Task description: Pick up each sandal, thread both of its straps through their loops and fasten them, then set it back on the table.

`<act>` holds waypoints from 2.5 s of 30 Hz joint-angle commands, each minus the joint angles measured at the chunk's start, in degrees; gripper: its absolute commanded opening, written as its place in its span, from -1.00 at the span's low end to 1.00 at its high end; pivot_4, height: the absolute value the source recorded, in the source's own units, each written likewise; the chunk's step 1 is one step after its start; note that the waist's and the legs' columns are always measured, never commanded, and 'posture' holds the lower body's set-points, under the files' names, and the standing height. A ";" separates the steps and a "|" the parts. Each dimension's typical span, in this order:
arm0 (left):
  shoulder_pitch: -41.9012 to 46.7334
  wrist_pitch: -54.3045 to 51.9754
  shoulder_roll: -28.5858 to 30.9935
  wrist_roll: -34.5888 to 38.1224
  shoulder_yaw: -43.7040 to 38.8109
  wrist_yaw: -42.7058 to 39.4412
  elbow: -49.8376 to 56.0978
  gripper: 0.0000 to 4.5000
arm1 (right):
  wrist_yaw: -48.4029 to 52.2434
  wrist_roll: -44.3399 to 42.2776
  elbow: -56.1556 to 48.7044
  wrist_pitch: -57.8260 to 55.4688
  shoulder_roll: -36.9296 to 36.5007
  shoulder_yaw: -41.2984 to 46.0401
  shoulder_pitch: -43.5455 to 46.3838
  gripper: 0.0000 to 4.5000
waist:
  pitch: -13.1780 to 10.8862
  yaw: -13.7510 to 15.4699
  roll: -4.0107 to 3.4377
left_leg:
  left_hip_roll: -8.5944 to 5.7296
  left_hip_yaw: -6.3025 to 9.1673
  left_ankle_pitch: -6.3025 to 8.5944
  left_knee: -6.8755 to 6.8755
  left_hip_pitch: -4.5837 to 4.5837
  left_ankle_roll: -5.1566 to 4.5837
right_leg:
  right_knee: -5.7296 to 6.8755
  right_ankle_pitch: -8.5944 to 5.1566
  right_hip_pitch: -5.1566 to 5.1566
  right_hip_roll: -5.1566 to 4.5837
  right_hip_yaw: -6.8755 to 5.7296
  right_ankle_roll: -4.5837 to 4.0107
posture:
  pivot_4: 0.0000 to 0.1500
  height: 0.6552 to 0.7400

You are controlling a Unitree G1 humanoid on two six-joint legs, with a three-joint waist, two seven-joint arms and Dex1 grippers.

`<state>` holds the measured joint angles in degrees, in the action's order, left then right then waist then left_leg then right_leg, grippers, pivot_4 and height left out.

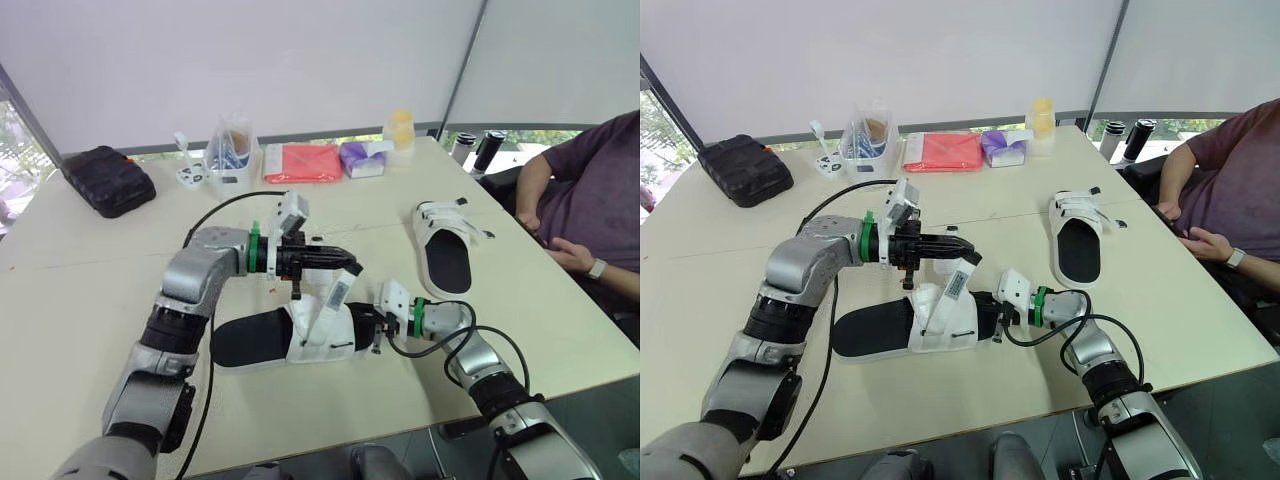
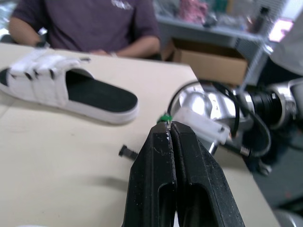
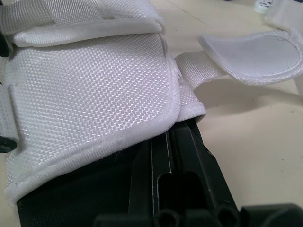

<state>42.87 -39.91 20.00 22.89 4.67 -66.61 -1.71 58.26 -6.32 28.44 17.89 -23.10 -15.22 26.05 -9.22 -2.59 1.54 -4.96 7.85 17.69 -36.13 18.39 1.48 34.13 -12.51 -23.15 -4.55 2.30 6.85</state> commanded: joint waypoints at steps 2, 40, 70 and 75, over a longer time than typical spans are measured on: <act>-1.43 -1.93 -0.04 2.80 -4.70 7.57 4.85 -0.99 | -0.72 5.67 7.35 -3.35 -0.24 -3.33 -3.24 -1.00 | 0.00 0.05 0.00 | 0.00 0.00 0.00 0.00 0.00 0.00 | 0.00 0.00 0.00 0.02 0.00 0.00 | 1.00 1.00; -19.29 2.55 3.78 1.46 -4.69 21.97 1.98 -0.99 | -0.79 6.25 7.92 -2.27 0.47 -4.07 -3.69 -1.00 | 0.07 0.07 0.02 | 0.01 0.00 -0.01 0.01 -0.03 0.05 | -0.01 -0.04 0.03 0.00 -0.01 -0.14 | 1.00 1.00; -0.89 -4.59 7.32 9.63 -12.10 13.62 -17.65 0.76 | -0.45 6.35 8.56 -2.41 0.12 -3.96 -3.13 -1.00 | 0.13 -0.08 0.06 | -0.01 0.04 -0.02 0.04 -0.04 0.05 | -0.01 0.02 0.03 0.02 -0.13 -0.02 | 1.00 1.00; -0.66 -8.98 9.06 7.89 -5.79 6.24 -20.62 0.76 | -0.33 6.39 8.34 -2.46 0.26 -4.14 -3.28 -1.00 | 0.12 -0.10 0.07 | -0.01 0.05 -0.02 0.04 -0.03 0.05 | 0.01 0.03 -0.01 0.05 -0.13 -0.02 | 1.00 1.00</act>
<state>41.34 -48.38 27.84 31.52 -2.51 -57.69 -22.37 57.86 -5.87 29.22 19.13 -22.73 -15.31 26.09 -9.11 -2.69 1.61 -4.98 7.89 17.67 -36.10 18.36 1.53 34.15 -12.48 -23.15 -4.49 2.17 6.83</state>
